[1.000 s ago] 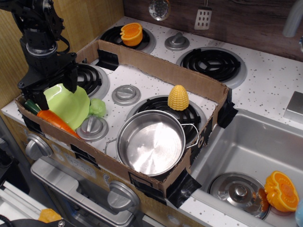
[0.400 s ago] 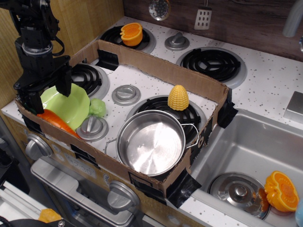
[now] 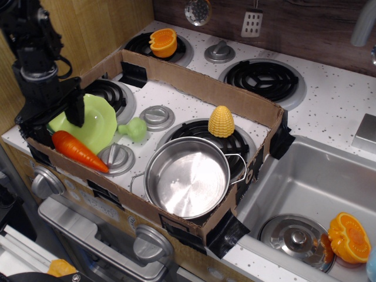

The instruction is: Take carrot off plate

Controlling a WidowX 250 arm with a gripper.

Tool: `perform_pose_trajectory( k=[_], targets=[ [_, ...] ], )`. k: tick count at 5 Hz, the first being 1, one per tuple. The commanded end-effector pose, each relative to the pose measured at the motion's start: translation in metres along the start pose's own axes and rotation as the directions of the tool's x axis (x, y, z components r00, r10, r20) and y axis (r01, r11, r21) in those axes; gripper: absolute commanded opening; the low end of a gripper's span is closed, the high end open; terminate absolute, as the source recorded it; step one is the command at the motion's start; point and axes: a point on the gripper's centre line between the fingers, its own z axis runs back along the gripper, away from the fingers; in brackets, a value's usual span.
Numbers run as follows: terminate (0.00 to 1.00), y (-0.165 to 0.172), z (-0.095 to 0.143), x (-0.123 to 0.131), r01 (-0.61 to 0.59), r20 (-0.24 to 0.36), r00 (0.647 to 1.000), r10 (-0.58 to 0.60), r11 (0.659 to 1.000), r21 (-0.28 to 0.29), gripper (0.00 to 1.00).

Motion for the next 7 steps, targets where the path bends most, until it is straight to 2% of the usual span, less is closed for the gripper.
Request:
perform_pose_trajectory(
  k=[1,2,4,6,7],
  targets=[
    [0.0,0.004,0.004,-0.003,-0.021,0.031,0.999,0.025,0.992,-0.126,1.0],
    [0.0,0.005,0.005,-0.002,-0.019,0.023,0.999,0.022,0.993,-0.119,0.0],
    [0.0,0.006,0.01,0.004,0.045,-0.012,0.999,-0.047,0.994,-0.099,0.0],
    [0.0,-0.024,0.042,0.007,0.078,0.051,0.996,-0.072,0.988,-0.13,0.0],
    [0.0,-0.037,0.056,-0.005,0.048,0.026,0.999,-0.046,0.994,-0.093,0.0]
  ],
)
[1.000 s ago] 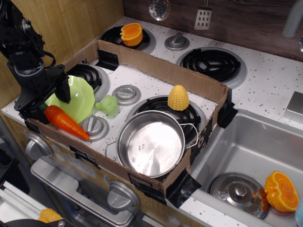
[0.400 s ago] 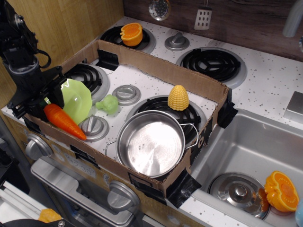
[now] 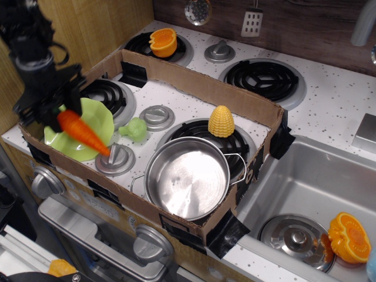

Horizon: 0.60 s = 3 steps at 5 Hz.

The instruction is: Take carrot off plate

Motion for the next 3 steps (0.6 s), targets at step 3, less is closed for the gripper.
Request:
perform_pose_trajectory(
  k=[3],
  targets=[
    [0.0,-0.09,0.056,-0.057,-0.109,-0.015,0.994,0.11,0.993,0.051,0.0]
  ],
)
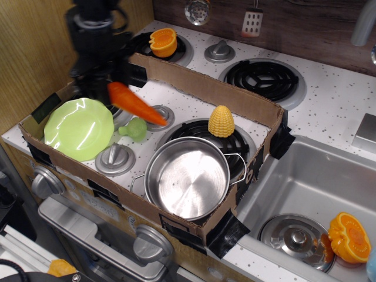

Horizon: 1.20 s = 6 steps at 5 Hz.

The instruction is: Take carrot off plate

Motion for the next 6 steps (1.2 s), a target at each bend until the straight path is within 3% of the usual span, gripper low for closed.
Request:
perform_pose_trajectory(
  k=[1,3,5,6],
  targets=[
    [0.0,-0.04,0.022,-0.023,-0.059,-0.014,0.998,0.059,0.998,0.0,0.0],
    [0.0,-0.036,0.01,-0.04,-0.165,-0.035,0.986,0.166,0.986,0.027,0.0],
    [0.0,-0.023,-0.017,-0.06,-0.196,-0.05,0.979,0.196,0.981,0.01,0.0],
    [1.0,-0.027,-0.028,-0.067,-0.176,-0.051,0.983,0.176,0.984,0.006,0.0]
  ],
)
